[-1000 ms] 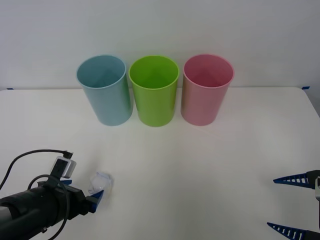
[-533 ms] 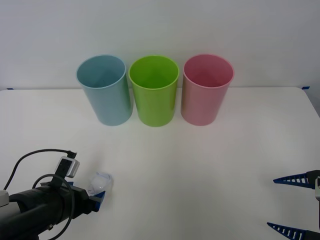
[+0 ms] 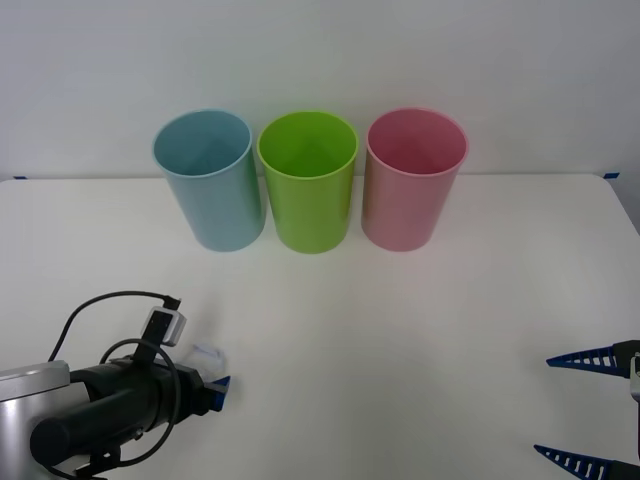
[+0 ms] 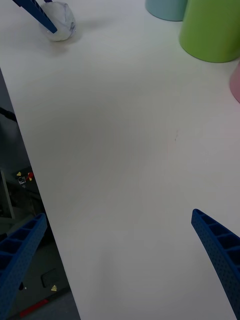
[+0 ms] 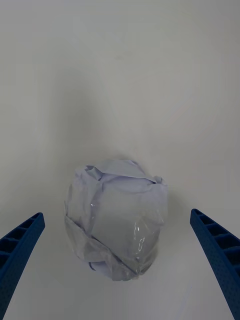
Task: Put cans in the blue bin and PET bottles in the pink bin and trash in the green bin.
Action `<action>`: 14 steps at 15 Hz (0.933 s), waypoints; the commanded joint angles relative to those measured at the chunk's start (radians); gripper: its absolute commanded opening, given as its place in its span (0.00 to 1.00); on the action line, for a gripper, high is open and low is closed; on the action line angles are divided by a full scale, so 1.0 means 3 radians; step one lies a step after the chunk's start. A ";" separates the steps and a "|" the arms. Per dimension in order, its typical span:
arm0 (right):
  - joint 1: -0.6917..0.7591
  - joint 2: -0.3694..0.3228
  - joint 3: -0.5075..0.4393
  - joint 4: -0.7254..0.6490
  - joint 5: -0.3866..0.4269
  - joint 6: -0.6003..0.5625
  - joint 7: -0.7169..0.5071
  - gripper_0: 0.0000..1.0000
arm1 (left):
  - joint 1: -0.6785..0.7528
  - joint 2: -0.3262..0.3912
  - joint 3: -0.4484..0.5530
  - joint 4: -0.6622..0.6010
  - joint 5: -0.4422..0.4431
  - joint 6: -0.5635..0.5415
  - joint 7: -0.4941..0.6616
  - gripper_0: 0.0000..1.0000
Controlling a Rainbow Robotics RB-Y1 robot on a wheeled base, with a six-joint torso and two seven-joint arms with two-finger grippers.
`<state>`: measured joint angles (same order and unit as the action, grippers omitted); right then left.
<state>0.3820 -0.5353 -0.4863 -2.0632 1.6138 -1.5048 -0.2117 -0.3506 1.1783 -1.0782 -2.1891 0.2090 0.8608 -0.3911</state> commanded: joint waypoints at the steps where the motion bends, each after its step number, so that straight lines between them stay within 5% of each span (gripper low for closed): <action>1: 0.0000 0.0000 0.0000 0.0000 0.0000 0.0000 0.0000 1.00 | -0.0094 -0.0077 -0.0093 0.0123 -0.0001 -0.0016 0.0005 1.00; 14: 0.0000 0.0000 0.0000 0.0000 0.0000 0.0000 0.0000 1.00 | -0.0130 -0.0302 -0.0093 0.0445 -0.0017 -0.0072 0.0041 1.00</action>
<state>0.3820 -0.5353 -0.4863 -2.0632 1.6138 -1.5048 -0.2117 -0.3897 1.0908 -1.1061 -2.0579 0.2072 0.8397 -0.3792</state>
